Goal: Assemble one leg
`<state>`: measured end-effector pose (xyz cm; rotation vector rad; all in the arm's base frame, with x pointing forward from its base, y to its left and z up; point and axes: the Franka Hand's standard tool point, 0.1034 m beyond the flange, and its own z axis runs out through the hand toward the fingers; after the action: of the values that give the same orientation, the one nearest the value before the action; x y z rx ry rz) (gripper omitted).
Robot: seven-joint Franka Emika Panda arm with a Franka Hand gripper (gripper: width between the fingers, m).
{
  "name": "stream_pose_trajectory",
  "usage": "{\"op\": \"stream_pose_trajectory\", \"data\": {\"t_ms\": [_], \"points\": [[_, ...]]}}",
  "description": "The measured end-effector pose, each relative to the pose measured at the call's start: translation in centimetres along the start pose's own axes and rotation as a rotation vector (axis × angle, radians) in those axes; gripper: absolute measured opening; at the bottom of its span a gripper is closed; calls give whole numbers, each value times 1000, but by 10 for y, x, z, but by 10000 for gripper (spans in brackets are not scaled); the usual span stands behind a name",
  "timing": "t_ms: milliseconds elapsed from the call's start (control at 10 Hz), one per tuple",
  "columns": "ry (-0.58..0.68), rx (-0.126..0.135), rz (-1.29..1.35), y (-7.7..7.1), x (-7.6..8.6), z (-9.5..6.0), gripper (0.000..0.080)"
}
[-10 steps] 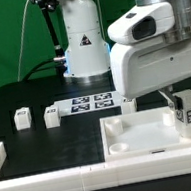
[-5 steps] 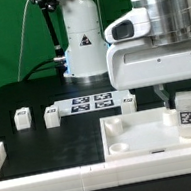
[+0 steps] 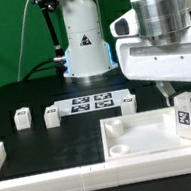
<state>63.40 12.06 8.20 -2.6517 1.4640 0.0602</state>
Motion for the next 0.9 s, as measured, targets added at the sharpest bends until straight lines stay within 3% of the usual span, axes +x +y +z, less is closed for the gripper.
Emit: {"op": "stream_pose_trajectory", "data": {"t_ms": [200, 400, 600, 700, 800, 900], "points": [[-21, 14, 206, -2, -3, 0, 300], [-23, 15, 207, -2, -3, 1, 300], [-23, 15, 130, -3, -4, 1, 543], [-32, -10, 57, -2, -7, 1, 543], [-36, -36, -90, -4, -10, 0, 627], [-35, -40, -239, -6, -11, 2, 643]]}}
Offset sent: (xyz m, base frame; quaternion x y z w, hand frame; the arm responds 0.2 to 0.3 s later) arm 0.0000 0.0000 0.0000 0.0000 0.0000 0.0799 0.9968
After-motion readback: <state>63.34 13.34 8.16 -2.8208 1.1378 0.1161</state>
